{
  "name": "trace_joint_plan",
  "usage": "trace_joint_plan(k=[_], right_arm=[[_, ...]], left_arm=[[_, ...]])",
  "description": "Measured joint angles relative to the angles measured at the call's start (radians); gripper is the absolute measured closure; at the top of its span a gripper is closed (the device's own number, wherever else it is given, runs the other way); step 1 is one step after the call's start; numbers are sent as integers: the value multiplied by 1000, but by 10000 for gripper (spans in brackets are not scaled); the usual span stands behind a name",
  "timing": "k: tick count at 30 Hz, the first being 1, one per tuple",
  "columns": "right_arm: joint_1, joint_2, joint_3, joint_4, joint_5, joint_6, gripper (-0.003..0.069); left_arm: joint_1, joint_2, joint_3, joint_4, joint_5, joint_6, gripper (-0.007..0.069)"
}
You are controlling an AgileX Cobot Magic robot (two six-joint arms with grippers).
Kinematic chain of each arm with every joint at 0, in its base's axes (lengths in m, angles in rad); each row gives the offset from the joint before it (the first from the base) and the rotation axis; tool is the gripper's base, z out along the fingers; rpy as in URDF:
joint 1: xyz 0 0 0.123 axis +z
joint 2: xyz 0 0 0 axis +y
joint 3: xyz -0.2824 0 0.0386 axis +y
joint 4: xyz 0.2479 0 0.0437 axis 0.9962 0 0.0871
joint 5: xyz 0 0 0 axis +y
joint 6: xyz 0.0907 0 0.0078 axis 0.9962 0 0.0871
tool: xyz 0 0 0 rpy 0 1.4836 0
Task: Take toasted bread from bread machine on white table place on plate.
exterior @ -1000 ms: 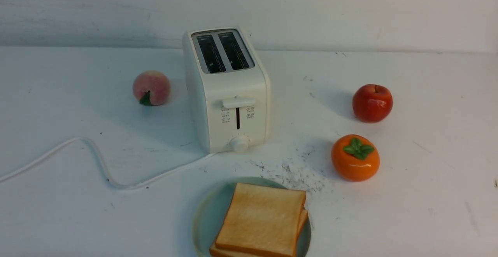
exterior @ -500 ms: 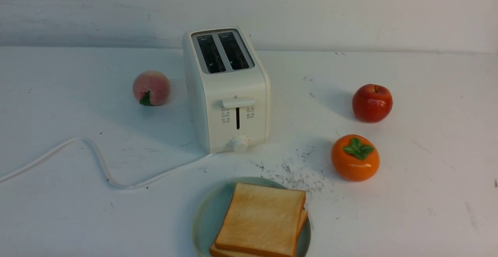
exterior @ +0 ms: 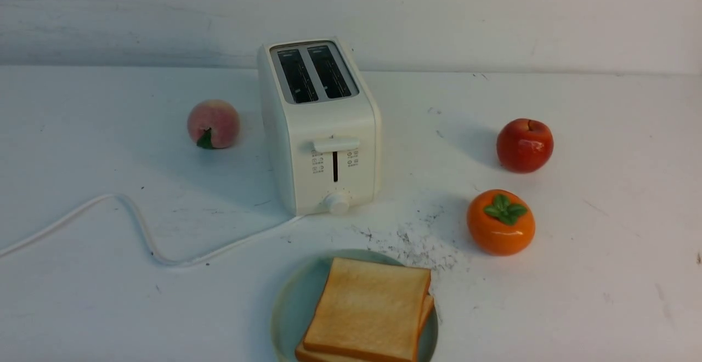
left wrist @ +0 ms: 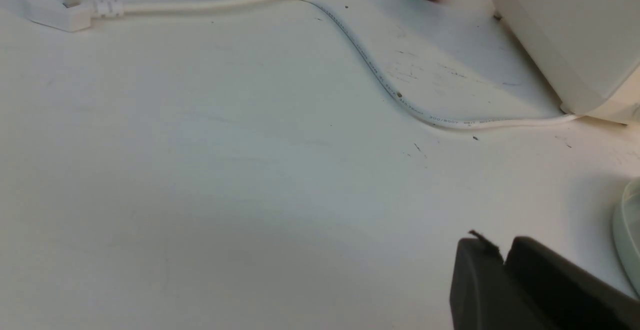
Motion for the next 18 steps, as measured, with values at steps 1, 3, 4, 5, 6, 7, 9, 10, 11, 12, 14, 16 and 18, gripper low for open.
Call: trace_joint_plan(k=[1,3,4,5,6,7,9,10,11,12,14,16,18], right_arm=[[0,0,0,0,0,0,504],[0,0,0,0,0,0,499],[0,0,0,0,0,0,497],[0,0,0,0,0,0,496],[0,0,0,0,0,0,495],[0,0,0,0,0,0,494],[0,0,0,0,0,0,491],[0,0,0,0,0,0,491],[0,0,0,0,0,0,489],[0,0,0,0,0,0,489],[0,0,0,0,0,0,487],[0,0,0,0,0,0,482],[0,0,0,0,0,0,481]], left_arm=[[0,0,0,0,0,0,554],[0,0,0,0,0,0,554],[0,0,0,0,0,0,554],[0,0,0,0,0,0,554],[0,0,0,0,0,0,553],[0,0,0,0,0,0,552],[0,0,0,0,0,0,551],[0,0,0,0,0,0,551],[0,0,0,0,0,0,551],[0,0,0,1,0,0,551],[0,0,0,1,0,0,549],[0,0,0,1,0,0,544],[0,0,0,1,0,0,543]])
